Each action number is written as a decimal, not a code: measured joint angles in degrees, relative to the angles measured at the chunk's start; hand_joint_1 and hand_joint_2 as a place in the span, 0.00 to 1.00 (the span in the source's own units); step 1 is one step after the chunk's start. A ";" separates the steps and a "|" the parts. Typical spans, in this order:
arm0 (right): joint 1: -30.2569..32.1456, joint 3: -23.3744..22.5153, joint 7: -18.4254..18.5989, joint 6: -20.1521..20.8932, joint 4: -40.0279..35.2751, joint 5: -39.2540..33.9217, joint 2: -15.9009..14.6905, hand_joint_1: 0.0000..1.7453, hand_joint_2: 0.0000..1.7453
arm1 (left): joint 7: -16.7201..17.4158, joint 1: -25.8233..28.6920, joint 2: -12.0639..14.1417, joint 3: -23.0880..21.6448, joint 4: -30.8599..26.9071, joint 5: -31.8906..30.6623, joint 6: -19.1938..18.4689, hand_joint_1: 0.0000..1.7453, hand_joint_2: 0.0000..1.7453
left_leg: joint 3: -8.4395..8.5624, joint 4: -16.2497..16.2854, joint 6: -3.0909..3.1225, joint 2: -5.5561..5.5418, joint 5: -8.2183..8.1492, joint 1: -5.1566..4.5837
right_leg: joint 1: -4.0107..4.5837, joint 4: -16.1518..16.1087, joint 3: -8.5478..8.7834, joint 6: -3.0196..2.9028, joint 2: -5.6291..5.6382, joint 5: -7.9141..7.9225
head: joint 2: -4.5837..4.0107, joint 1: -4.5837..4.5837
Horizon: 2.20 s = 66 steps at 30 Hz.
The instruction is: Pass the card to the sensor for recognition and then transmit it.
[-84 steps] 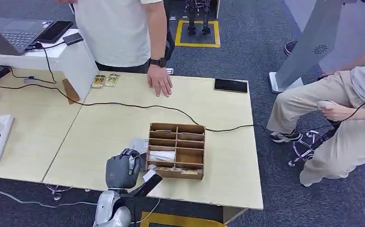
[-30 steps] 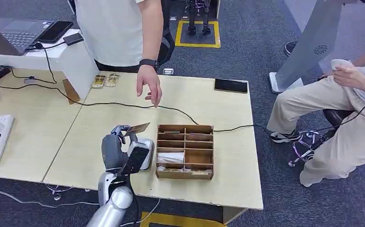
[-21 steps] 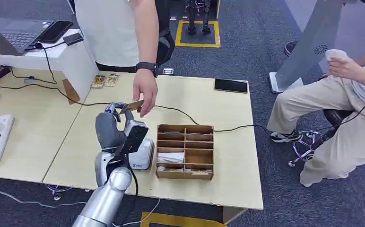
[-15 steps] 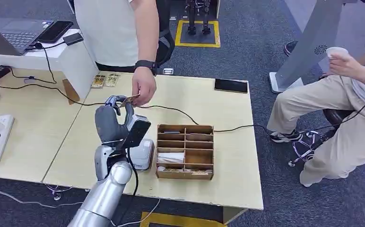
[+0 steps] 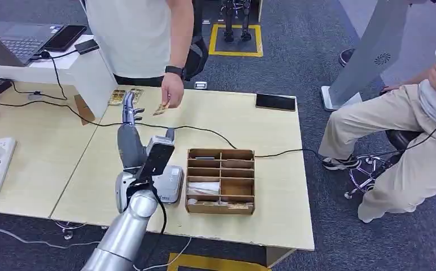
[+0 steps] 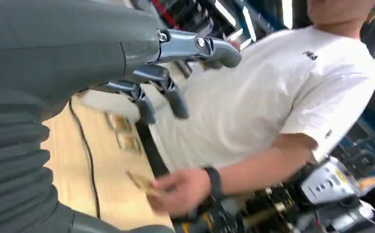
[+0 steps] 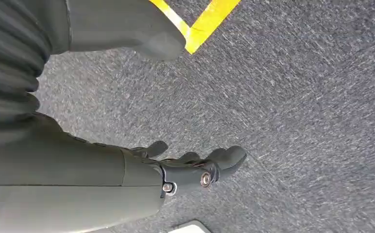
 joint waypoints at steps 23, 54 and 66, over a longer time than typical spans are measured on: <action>1.21 -0.48 -0.61 1.29 -3.61 -0.48 0.00 0.00 1.00 | -13.48 15.82 8.79 -12.50 -21.28 20.71 -23.78 0.00 0.00 | -0.06 0.00 -0.01 0.01 -0.02 0.00 | 0.00 -0.01 -0.06 0.01 0.01 -0.02 | 0.00 0.02; 1.36 -2.23 0.18 2.49 -6.47 2.01 0.00 0.00 1.00 | 2.13 11.38 13.81 -26.77 -13.13 -18.11 -18.57 0.00 1.00 | -0.05 0.00 0.00 0.02 -0.03 -0.01 | -0.01 -0.01 -0.08 0.01 0.02 -0.02 | 0.00 0.02; 1.38 -2.69 0.35 3.26 -7.50 3.30 0.15 0.00 1.00 | 7.57 8.76 14.07 -30.79 -7.45 -25.69 -18.09 0.00 1.00 | -0.06 0.00 0.00 0.02 -0.03 -0.01 | -0.01 -0.01 -0.09 0.01 0.02 -0.02 | 0.00 0.02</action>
